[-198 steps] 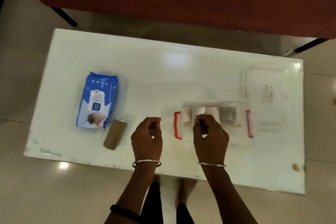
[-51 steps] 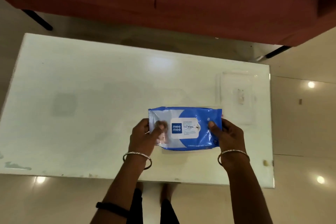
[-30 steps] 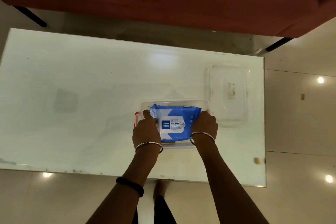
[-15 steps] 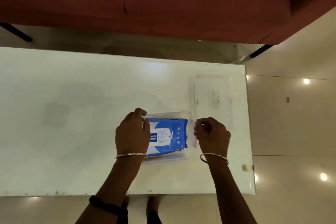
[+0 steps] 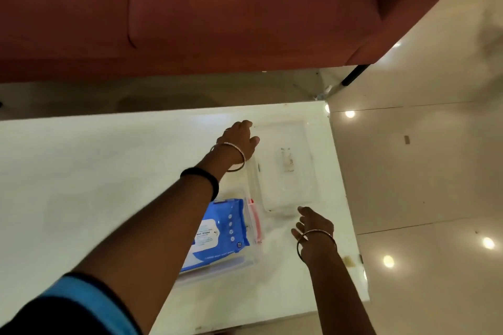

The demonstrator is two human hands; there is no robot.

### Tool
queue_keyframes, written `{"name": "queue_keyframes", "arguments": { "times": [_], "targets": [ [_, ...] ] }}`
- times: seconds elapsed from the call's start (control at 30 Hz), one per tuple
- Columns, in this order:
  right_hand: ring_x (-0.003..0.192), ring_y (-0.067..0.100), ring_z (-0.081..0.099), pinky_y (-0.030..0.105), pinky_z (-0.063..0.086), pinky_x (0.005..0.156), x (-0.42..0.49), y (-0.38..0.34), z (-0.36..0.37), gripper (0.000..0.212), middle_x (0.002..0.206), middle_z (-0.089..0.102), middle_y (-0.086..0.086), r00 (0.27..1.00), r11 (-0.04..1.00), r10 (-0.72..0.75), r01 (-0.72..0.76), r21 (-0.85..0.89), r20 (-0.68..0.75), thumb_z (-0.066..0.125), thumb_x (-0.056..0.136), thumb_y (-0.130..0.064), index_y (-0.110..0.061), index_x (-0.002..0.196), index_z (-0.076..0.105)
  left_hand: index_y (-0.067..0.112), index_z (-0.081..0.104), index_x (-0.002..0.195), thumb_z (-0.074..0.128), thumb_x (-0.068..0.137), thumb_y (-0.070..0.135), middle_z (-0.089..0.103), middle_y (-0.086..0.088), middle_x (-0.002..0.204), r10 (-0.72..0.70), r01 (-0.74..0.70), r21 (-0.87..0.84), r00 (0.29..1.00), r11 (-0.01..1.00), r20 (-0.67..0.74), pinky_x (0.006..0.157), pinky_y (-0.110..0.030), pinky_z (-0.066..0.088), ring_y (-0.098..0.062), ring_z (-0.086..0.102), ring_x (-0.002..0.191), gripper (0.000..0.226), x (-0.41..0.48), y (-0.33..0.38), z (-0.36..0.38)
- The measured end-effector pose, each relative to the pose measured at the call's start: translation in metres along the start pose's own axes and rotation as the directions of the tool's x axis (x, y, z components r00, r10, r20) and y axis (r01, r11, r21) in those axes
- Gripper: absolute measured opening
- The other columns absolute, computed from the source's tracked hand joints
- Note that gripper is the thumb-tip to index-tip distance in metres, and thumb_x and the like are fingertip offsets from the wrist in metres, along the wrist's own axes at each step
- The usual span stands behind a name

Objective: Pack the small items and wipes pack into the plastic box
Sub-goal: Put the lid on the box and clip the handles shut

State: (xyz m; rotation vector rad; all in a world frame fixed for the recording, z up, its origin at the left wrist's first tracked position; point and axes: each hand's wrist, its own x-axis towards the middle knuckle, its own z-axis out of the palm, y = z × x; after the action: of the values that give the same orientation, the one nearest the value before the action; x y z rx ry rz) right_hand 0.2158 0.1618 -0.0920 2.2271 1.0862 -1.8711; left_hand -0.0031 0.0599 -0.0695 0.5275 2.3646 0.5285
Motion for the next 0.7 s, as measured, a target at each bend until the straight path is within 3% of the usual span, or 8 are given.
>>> {"name": "queue_keyframes", "arguments": {
  "times": [0.07,0.17,0.27,0.4,0.53,0.6,0.7],
  "targets": [
    [0.086,0.027,0.056,0.034,0.052,0.059,0.007,0.003,0.003,0.037,0.100,0.060,0.017,1.000,1.000,0.003,-0.003,0.001,0.015,0.075,0.078,-0.012,0.001,0.109,0.060,0.014,0.023,0.148,0.045,0.095,0.034,0.026,-0.011,0.156,-0.013,0.008,0.092,0.999,0.996,0.048,0.114,-0.048,0.027,-0.033,0.027,0.142,0.061,0.021,0.005,0.005],
    [0.064,0.021,0.052,0.031,0.050,0.054,0.015,0.006,0.004,0.022,0.070,0.053,0.012,0.999,1.000,0.007,-0.007,0.006,0.040,0.072,0.080,-0.010,-0.002,0.093,0.057,0.012,0.013,0.151,0.043,0.096,0.029,0.012,-0.009,0.161,0.027,-0.037,0.130,0.997,0.991,0.074,0.119,-0.046,0.019,-0.028,0.012,0.148,0.065,0.042,0.010,0.012],
    [0.055,0.019,0.046,0.029,0.049,0.056,0.022,0.007,0.003,0.013,0.063,0.048,0.009,0.999,1.000,-0.011,0.011,0.006,0.047,0.069,0.083,-0.008,-0.005,0.089,0.057,0.012,0.006,0.152,0.041,0.096,0.025,0.007,-0.008,0.162,0.028,-0.047,0.156,0.991,0.987,0.128,0.120,-0.044,0.016,-0.028,0.010,0.149,0.067,0.054,0.011,0.020],
    [0.053,0.020,0.047,0.029,0.045,0.054,0.032,0.002,0.001,0.020,0.061,0.051,0.011,0.998,1.000,-0.013,0.012,0.016,0.066,0.068,0.083,-0.005,-0.004,0.066,0.059,0.014,0.019,0.149,0.044,0.094,0.025,0.027,-0.009,0.156,0.029,-0.034,0.218,0.999,0.975,0.024,0.114,-0.047,0.029,-0.032,0.028,0.141,0.062,0.062,0.012,0.031],
    [0.053,0.021,0.051,0.028,0.049,0.052,0.041,0.003,-0.002,0.009,0.068,0.055,0.015,0.999,0.996,-0.015,0.011,0.089,0.041,0.068,0.085,-0.003,0.002,0.085,0.060,0.013,0.035,0.142,0.049,0.092,0.022,0.047,-0.013,0.139,0.074,-0.062,0.110,0.991,0.992,-0.108,0.107,-0.042,0.038,-0.032,0.045,0.129,0.053,0.063,0.012,0.041],
    [0.056,0.021,0.055,0.030,0.052,0.054,0.042,0.008,-0.008,0.017,0.080,0.059,0.018,0.999,0.991,-0.048,0.047,0.123,0.005,0.069,0.085,-0.002,0.002,0.099,0.060,0.015,0.043,0.139,0.050,0.091,0.021,0.052,-0.013,0.132,0.084,-0.077,0.052,0.986,0.996,-0.146,0.104,-0.040,0.040,-0.030,0.050,0.124,0.049,0.058,0.011,0.040],
    [0.060,0.021,0.061,0.029,0.054,0.054,0.036,0.006,-0.022,0.014,0.085,0.063,0.019,0.989,0.981,-0.148,0.150,0.122,-0.025,0.070,0.084,-0.001,-0.002,0.096,0.062,0.016,0.055,0.129,0.054,0.092,0.026,0.061,-0.014,0.121,0.090,-0.107,-0.065,0.972,0.992,-0.218,0.098,-0.034,0.042,-0.029,0.057,0.113,0.039,0.043,0.013,0.030]
  ]
}}
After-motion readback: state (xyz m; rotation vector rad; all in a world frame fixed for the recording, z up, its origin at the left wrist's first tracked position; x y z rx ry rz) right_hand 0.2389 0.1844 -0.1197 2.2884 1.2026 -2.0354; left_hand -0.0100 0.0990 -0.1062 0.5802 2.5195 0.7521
